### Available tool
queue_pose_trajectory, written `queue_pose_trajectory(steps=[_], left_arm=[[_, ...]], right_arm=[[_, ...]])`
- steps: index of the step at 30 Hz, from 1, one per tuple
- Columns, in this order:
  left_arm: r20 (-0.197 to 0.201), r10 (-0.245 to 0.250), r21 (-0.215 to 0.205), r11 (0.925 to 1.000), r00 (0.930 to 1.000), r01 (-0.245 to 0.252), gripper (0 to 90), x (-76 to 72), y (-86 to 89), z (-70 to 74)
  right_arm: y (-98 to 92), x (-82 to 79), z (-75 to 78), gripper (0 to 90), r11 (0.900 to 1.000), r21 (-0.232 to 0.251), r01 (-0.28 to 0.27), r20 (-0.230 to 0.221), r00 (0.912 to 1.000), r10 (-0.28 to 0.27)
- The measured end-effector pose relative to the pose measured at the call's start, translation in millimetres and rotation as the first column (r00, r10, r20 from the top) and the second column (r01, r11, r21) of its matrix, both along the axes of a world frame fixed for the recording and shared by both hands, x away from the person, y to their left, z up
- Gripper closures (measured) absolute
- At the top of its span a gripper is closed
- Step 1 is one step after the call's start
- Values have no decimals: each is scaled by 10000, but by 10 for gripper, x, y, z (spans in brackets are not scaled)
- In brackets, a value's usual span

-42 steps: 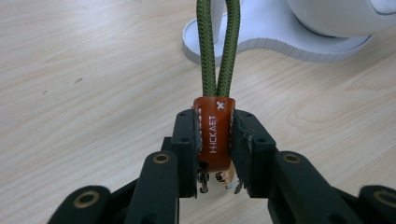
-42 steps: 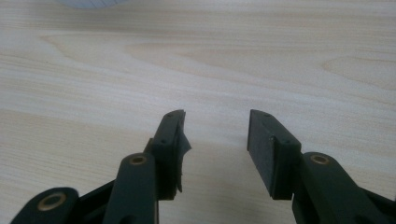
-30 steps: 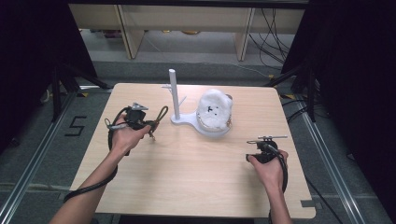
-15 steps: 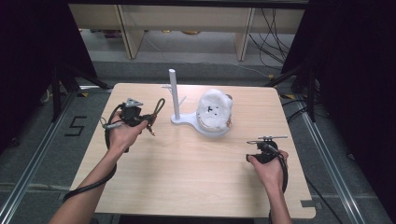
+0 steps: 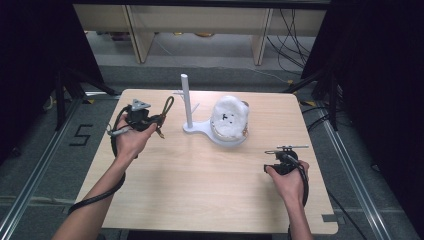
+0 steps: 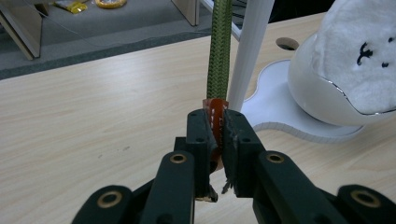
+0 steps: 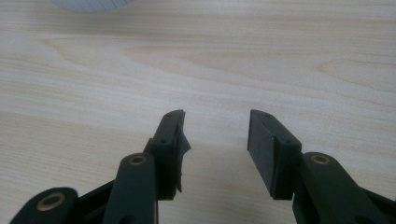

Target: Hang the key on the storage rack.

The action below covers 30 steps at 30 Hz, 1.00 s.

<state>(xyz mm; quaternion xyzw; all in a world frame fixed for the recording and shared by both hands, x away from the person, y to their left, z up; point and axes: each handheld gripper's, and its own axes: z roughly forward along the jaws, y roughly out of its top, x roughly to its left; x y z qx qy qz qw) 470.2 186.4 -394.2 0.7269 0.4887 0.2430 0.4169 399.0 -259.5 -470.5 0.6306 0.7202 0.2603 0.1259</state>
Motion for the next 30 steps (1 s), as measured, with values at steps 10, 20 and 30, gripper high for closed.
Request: queue_pose_trajectory(steps=[10, 20, 30], left_arm=[[534, 217, -18, 9998, 9983, -217, 804, -29, -23, 98], [1016, 194, 99, 9997, 9946, -206, 804, -66, -132, 175], [1318, 137, 719, 9971, 9912, -233, 801, -76, -226, 174]], right_arm=[[22, 3, -4, 569, 10000, -56, 68, -59, 10000, -68], [23, 1, 2, 569, 9999, 49, 126, -134, 9998, -126], [22, 6, -14, 569, 10000, -8, 26, -97, 9999, -26]])
